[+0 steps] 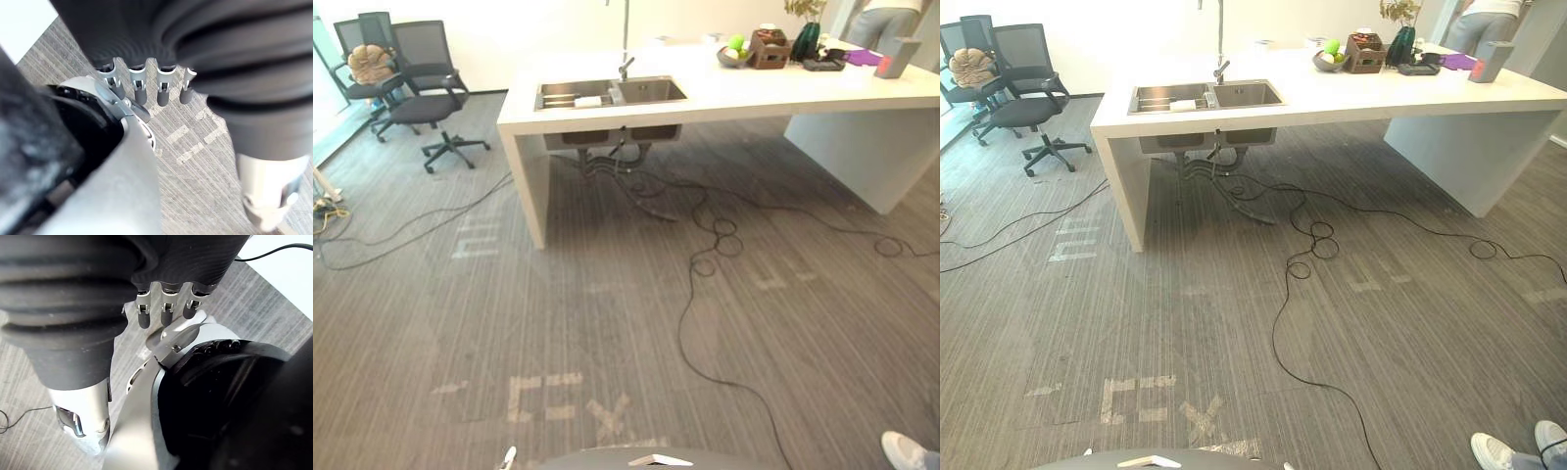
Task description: Walk over to the sink, pick up the cup, carry it to the dishwasher, place the cup inside the dishwasher, then close the dishwasher door
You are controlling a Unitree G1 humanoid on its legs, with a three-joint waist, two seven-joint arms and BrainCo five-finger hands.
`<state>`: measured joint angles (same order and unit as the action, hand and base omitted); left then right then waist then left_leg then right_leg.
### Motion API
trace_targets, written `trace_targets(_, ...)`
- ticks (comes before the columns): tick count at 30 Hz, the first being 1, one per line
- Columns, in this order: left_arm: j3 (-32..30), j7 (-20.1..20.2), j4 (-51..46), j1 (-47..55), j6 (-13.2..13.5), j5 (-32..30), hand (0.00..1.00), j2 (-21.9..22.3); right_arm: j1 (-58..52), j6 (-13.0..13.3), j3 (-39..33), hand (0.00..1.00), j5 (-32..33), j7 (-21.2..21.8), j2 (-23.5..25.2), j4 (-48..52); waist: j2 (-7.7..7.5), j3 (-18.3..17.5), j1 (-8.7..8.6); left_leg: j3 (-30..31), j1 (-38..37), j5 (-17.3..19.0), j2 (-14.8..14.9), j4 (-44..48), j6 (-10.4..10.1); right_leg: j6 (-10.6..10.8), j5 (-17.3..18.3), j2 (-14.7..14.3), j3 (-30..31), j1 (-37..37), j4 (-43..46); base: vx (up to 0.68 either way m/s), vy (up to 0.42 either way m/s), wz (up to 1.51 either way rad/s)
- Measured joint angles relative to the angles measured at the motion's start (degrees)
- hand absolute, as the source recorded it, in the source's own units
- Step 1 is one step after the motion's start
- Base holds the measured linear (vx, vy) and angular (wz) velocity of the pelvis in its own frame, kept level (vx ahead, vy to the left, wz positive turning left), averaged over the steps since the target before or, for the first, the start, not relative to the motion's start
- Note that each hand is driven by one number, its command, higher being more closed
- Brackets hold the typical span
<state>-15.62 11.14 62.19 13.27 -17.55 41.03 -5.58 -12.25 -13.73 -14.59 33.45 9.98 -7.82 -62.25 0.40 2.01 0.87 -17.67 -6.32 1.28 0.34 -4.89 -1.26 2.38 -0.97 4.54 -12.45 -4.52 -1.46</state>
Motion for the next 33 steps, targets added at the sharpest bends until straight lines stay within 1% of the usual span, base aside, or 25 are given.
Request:
trace_targets(2, 0.16, 0.40, 0.23, 0.00, 0.56, 0.07, 0.00, -0.16, 0.13, 1.35, -0.12, 0.00, 0.01, 0.04, 0.26, 0.28, 0.01, 0.02, 0.06, -0.28, 0.12, -1.66, 0.66, 0.00, 0.21, -0.01, 0.01, -0.55, -0.59, -0.62, -0.92, 0.08, -0.014, 0.05)
trace_targets(4, 1.25, 1.39, 0.25, 0.02, 1.85, -1.93, 0.00, -0.16, 0.26, 2.58, -0.21, 0.00, 0.16, 0.07, 0.48, 0.50, 0.04, 0.09, 0.37, -0.93, -0.24, -3.01, 0.94, 0.01, 0.67, 0.53, -0.39, -0.80, -0.84, -1.61, -1.85, 0.11, -0.008, 0.01)
trace_targets(6, 2.40, 2.07, 0.22, -0.12, 2.17, -3.49, 0.00, -0.41, 0.73, 2.79, -0.23, 0.00, 0.50, 0.22, 0.65, 0.53, 0.04, 0.10, 0.66, -1.05, -0.79, -3.21, 0.74, 0.03, 1.37, 0.17, -0.82, -0.71, -0.95, -1.87, -1.99, 0.14, 0.011, -0.01)
trace_targets(10, 4.23, 3.58, -0.02, -1.15, 2.15, -8.46, 0.00, -1.16, 1.61, 2.75, -0.28, 0.00, 2.51, 0.64, 1.00, 0.55, 0.17, 0.70, 0.52, -0.71, -1.06, -3.18, 0.30, 0.30, 1.32, 0.42, -0.81, -0.50, -1.48, -2.94, -3.12, 0.08, -0.003, 0.06)
trace_targets(12, 6.53, 5.27, -0.38, -3.00, 1.76, -18.18, 0.00, -1.74, 2.45, 2.55, -0.26, 0.00, 2.80, 0.26, 1.04, 0.54, 0.00, 2.16, 0.47, 0.44, -1.64, -3.14, 0.36, 0.06, 1.24, 0.69, -0.59, -0.60, -2.60, -3.99, -3.15, -0.03, -0.032, 0.22)
trace_targets(13, 7.21, 5.72, -0.54, -3.73, 1.45, -22.40, 0.00, -1.71, 2.68, 2.22, -0.26, 0.00, 2.80, -0.11, 0.99, 0.54, 0.10, 2.16, 0.71, 0.48, -1.64, -3.13, 0.43, 0.03, 1.19, 0.69, -0.57, -0.64, -2.63, -3.97, -3.15, -0.07, -0.027, 0.11)
trace_targets(14, 7.28, 6.86, -0.80, -4.65, 0.39, -28.52, 0.00, -1.68, 3.03, 1.96, -0.16, 0.00, 2.79, -0.49, 0.94, 0.54, -0.02, 2.24, 0.73, 0.43, -1.63, -3.11, 0.55, 0.02, 1.14, 0.67, -0.57, -0.74, -2.57, -3.93, -3.16, -0.05, -0.018, -0.01)
trace_targets(15, 7.31, 7.27, -0.81, -5.11, -0.40, -31.13, 0.00, -1.69, 3.16, 1.80, -0.09, 0.00, 2.78, -0.59, 0.90, 0.53, -0.13, 2.31, 0.71, 0.37, -1.65, -3.11, 0.60, 0.02, 1.13, 0.63, -0.58, -0.78, -2.53, -3.91, -3.17, -0.06, -0.021, -0.05)
trace_targets(16, 7.33, 7.83, -0.84, -6.14, -2.65, -35.90, 0.00, -1.65, 3.43, 1.28, 0.05, 0.00, 2.78, -0.69, 0.76, 0.54, -0.10, 2.47, 0.56, 0.28, -1.67, -3.09, 0.65, 0.01, 1.02, 0.59, -0.55, -0.83, -2.43, -3.86, -3.23, -0.06, -0.018, -0.07)
trace_targets(17, 7.35, 7.36, -0.79, -7.07, -4.87, -38.82, 0.00, -1.56, 3.51, 1.05, 0.26, 0.00, 2.81, -0.70, 0.58, 0.56, 0.02, 2.50, 0.51, 0.20, -1.67, -2.97, 0.66, 0.01, 0.83, 0.72, -0.40, -0.84, -2.29, -3.77, -3.42, -0.08, -0.016, -0.07)
trace_targets(18, 7.32, 6.53, -0.71, -7.89, -7.06, -41.91, 0.00, -1.42, 3.59, 0.98, 0.51, 0.00, 2.82, -0.70, 0.41, 0.60, 0.15, 2.48, 0.36, 0.14, -1.60, -2.79, 0.68, 0.01, 0.61, 0.74, -0.39, -0.85, -2.22, -3.66, -3.51, -0.06, -0.005, -0.06)
trace_targets(19, 7.23, 4.89, -0.63, -8.73, -9.24, -45.42, 0.00, -1.23, 3.71, 0.88, 0.88, 0.00, 2.86, -0.70, 0.27, 0.61, 0.23, 2.47, 0.15, 0.07, -1.51, -2.80, 0.73, 0.01, 0.62, 0.72, -0.41, -0.89, -2.18, -3.55, -3.53, -0.06, -0.005, -0.02)
trace_targets(20, 7.23, 3.77, -0.54, -8.96, -9.92, -46.72, 0.00, -1.21, 3.82, 0.74, 0.98, 0.00, 2.86, -0.70, 0.22, 0.60, 0.23, 2.49, 0.00, 0.05, -1.49, -2.80, 0.77, 0.00, 0.62, 0.70, -0.39, -0.91, -2.18, -3.54, -3.53, -0.04, -0.005, -0.03)
trace_targets(21, 7.24, 0.96, -0.10, -9.18, -10.43, -47.54, 0.00, -0.86, 3.98, 0.49, 0.99, 0.00, 2.86, -0.71, 0.17, 0.59, 0.34, 2.55, -0.17, -0.02, -1.43, -2.80, 0.83, 0.00, 0.61, 0.53, -0.29, -0.96, -2.18, -3.45, -3.54, -0.03, -0.007, -0.03)
trace_targets(22, 7.22, -1.81, 0.21, -9.02, -9.44, -44.87, 0.00, -0.90, 4.02, 0.46, 0.98, 0.00, 2.87, -0.70, 0.17, 0.60, 0.42, 2.61, -0.32, -0.04, -1.31, -2.80, 0.88, 0.00, 0.61, 0.52, -0.28, -0.99, -2.20, -3.33, -3.54, 0.00, 0.000, 0.00)
trace_targets(23, 7.19, -2.76, 0.37, -9.05, -8.73, -42.70, 0.00, -1.05, 4.06, 0.47, 0.98, 0.00, 2.94, -0.70, 0.16, 0.60, 0.34, 2.57, -0.43, -0.03, -1.25, -2.80, 0.89, 0.00, 0.61, 0.52, -0.28, -1.00, -2.22, -3.27, -3.54, 0.00, 0.000, 0.00)
trace_targets(24, 7.18, -3.78, 0.60, -8.26, -6.93, -37.20, 0.00, -1.34, 4.05, 0.51, 0.97, 0.00, 3.37, -0.70, 0.11, 0.58, 0.33, 2.51, -0.55, 0.08, -0.85, -2.79, 0.88, 0.00, 0.63, 0.52, -0.27, -1.01, -2.32, -3.18, -3.55, -0.01, -0.005, 0.05)
trace_targets(25, 7.17, -4.01, 1.67, -7.45, -4.64, -29.16, 0.00, -1.73, 4.04, 0.67, 0.97, 0.00, 3.39, -0.76, 0.12, 0.56, 0.38, 2.51, -0.52, 0.28, -0.65, -2.77, 0.87, 0.00, 0.64, 0.56, -0.25, -1.01, -2.46, -3.05, -3.55, 0.00, -0.004, 0.07)
trace_targets(26, 7.17, -3.81, 1.93, -7.06, -3.97, -25.16, 0.00, -1.86, 4.04, 0.75, 0.97, 0.00, 3.39, -0.82, 0.12, 0.55, 0.38, 2.51, -0.50, 0.41, -0.65, -2.77, 0.85, 0.00, 0.65, 0.60, -0.25, -1.00, -2.55, -2.93, -3.55, 0.04, -0.002, 0.10)
trace_targets(27, 7.19, -2.98, 2.06, -6.43, -3.38, -18.52, 0.00, -2.03, 4.05, 0.77, 0.92, 0.00, 3.41, -0.89, 0.12, 0.52, 0.36, 2.51, -0.20, 0.65, -0.29, -2.78, 0.80, 0.00, 0.66, 0.62, -0.26, -0.99, -2.72, -2.64, -3.54, 0.06, -0.001, 0.09)
trace_targets(28, 7.20, -1.55, 2.07, -5.93, -2.67, -13.16, 0.00, -2.04, 4.11, 0.76, 0.89, 0.00, 3.53, -1.17, 0.12, 0.52, 0.31, 2.49, 0.19, 0.84, 0.13, -2.87, 0.77, 0.01, 0.77, 0.49, -0.36, -0.96, -2.99, -2.27, -3.53, 0.06, -0.001, 0.11)
trace_targets(30, 7.23, -0.54, 2.14, -5.60, -1.85, -9.39, 0.00, -1.87, 4.17, 0.78, 0.76, 0.00, 4.66, -1.77, 0.34, 0.43, 0.28, 2.57, 0.18, 1.83, 0.32, -3.35, 0.60, 0.02, 1.31, 0.27, -0.56, -0.88, -3.90, -2.47, -3.49, 0.05, -0.003, 0.18)
trace_targets(31, 7.24, -0.67, 2.14, -5.50, -1.33, -9.08, 0.00, -1.85, 4.22, 0.81, 0.32, 0.00, 4.76, -1.93, 0.50, 0.27, 0.05, 2.67, 0.29, 2.01, 0.28, -3.37, 0.52, 0.03, 1.33, 0.34, -0.51, -0.85, -4.11, -2.65, -3.38, 0.05, -0.002, 0.16)
trace_targets(33, 7.23, -0.65, 2.12, -5.46, -0.12, -9.25, 0.00, -1.68, 4.44, 1.13, -0.12, 0.00, 4.88, -1.99, 0.55, -0.24, 0.13, 2.70, 0.59, 1.97, 0.19, -3.37, 0.42, 0.04, 1.33, 0.37, -0.49, -0.81, -4.08, -2.71, -3.20, 0.04, 0.004, 0.02)
